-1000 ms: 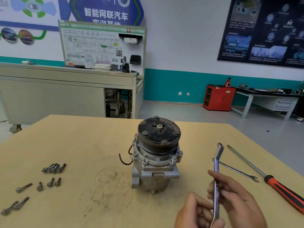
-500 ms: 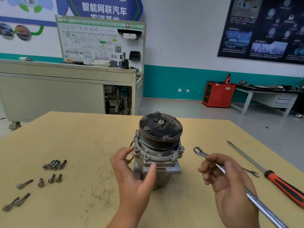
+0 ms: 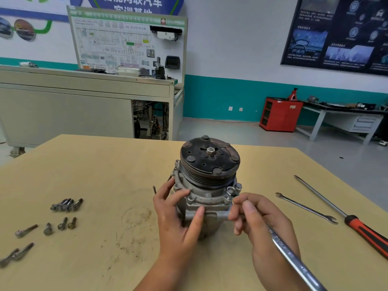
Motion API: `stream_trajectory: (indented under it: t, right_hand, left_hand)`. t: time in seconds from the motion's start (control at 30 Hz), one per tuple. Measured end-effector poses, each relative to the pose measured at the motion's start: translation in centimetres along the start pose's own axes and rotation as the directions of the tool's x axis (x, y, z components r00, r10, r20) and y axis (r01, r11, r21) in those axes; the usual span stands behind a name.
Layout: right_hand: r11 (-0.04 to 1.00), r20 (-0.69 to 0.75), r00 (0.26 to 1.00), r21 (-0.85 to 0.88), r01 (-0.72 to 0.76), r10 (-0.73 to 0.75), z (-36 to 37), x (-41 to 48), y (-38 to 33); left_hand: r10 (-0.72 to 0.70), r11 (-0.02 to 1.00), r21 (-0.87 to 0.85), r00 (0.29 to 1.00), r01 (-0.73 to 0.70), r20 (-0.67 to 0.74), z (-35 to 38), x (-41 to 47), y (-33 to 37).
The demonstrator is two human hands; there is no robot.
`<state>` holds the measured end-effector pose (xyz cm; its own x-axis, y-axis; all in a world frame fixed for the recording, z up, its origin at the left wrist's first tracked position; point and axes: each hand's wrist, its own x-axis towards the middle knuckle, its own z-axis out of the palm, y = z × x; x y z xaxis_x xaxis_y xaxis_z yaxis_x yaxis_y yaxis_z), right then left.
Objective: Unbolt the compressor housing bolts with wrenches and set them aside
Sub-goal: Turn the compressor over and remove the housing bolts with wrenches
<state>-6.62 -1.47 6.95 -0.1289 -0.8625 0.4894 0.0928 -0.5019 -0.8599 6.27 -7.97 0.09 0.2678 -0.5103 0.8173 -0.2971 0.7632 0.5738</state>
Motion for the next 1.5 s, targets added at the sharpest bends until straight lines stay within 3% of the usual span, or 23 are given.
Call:
stream_trajectory:
  t: [0.1,0.23,0.3,0.37,0.4,0.5,0.53,0.6,0.67,0.8,1.0,1.1,1.2,1.3,1.4,1.5]
  right_hand:
    - [0.983,0.015,0.991,0.122,-0.135,0.135,-1.6,1.6,-0.8]
    - [0.883,0.339,0.873,0.191,-0.428,0.350,-4.2,6.9,-1.4]
    - [0.861,0.449,0.811,0.154,-0.485,0.376,-4.6,8.6,-1.3]
    - [0.816,0.510,0.783,0.239,-0.527,0.356,-4.9,9.4,-0.4]
    - [0.748,0.525,0.789,0.371,-0.550,0.320,-5.0,9.5,-0.1]
    - [0.645,0.354,0.910,0.649,-0.404,0.214,-5.7,7.4,-0.1]
    - [0.679,0.281,0.927,0.633,-0.372,0.246,-6.0,6.3,-0.2]
    - [0.895,0.005,0.982,0.411,-0.173,0.188,-5.6,3.8,-0.5]
    - [0.967,-0.084,0.991,0.241,-0.077,0.100,-4.3,1.8,-0.9]
    - [1.000,-0.112,0.993,-0.003,0.027,-0.027,-1.8,0.3,-1.1]
    - [0.957,-0.085,0.992,-0.283,0.067,-0.095,-0.7,-0.1,-0.5]
    - [0.985,-0.103,0.992,-0.165,0.052,-0.070,-0.9,0.6,-0.4]
    - [0.990,0.014,0.992,0.055,-0.129,0.128,-2.3,3.0,-0.8]
    - [0.883,0.258,0.899,0.224,-0.412,0.354,-3.7,6.6,-0.9]
    - [0.744,0.425,0.844,0.435,-0.507,0.327,-4.0,7.7,0.2]
    - [0.765,0.239,0.930,0.531,-0.365,0.278,-4.0,7.1,0.1]
  left_hand:
    - [0.000,1.000,0.001,1.000,0.000,0.002,0.0,-0.1,-0.2]
    - [0.007,1.000,0.006,1.000,-0.007,0.006,-0.2,0.2,-0.3]
    - [-0.004,1.000,0.002,1.000,0.004,0.010,-0.3,0.2,-0.3]
    - [-0.016,1.000,-0.008,1.000,0.016,0.013,-0.5,0.2,-0.2]
    - [-0.018,1.000,-0.011,1.000,0.019,0.012,-0.5,0.2,-0.3]
    - [-0.017,1.000,-0.021,1.000,0.017,0.006,-0.4,0.1,-0.4]
    - [-0.016,1.000,-0.022,1.000,0.016,0.011,-0.3,0.0,-0.4]
    - [-0.010,1.000,-0.015,1.000,0.010,0.019,-0.2,-0.1,-0.4]
    - [-0.018,1.000,-0.012,0.999,0.018,0.029,-0.1,-0.2,-0.4]
    - [-0.032,0.999,-0.012,0.999,0.033,0.036,-0.3,-0.3,-0.4]
    - [-0.032,0.999,0.001,0.999,0.032,0.026,-0.3,-0.3,-0.3]
    - [-0.018,1.000,0.004,1.000,0.018,0.023,-0.3,-0.3,-0.3]
    - [-0.033,0.999,0.002,0.999,0.033,0.031,-0.3,-0.3,-0.3]
    - [-0.048,0.999,-0.009,0.998,0.049,0.032,-0.3,-0.2,-0.1]
    - [-0.050,0.999,-0.004,0.998,0.050,0.029,-0.3,-0.2,-0.1]
    - [-0.037,0.999,-0.001,0.999,0.037,0.024,-0.3,-0.2,0.0]
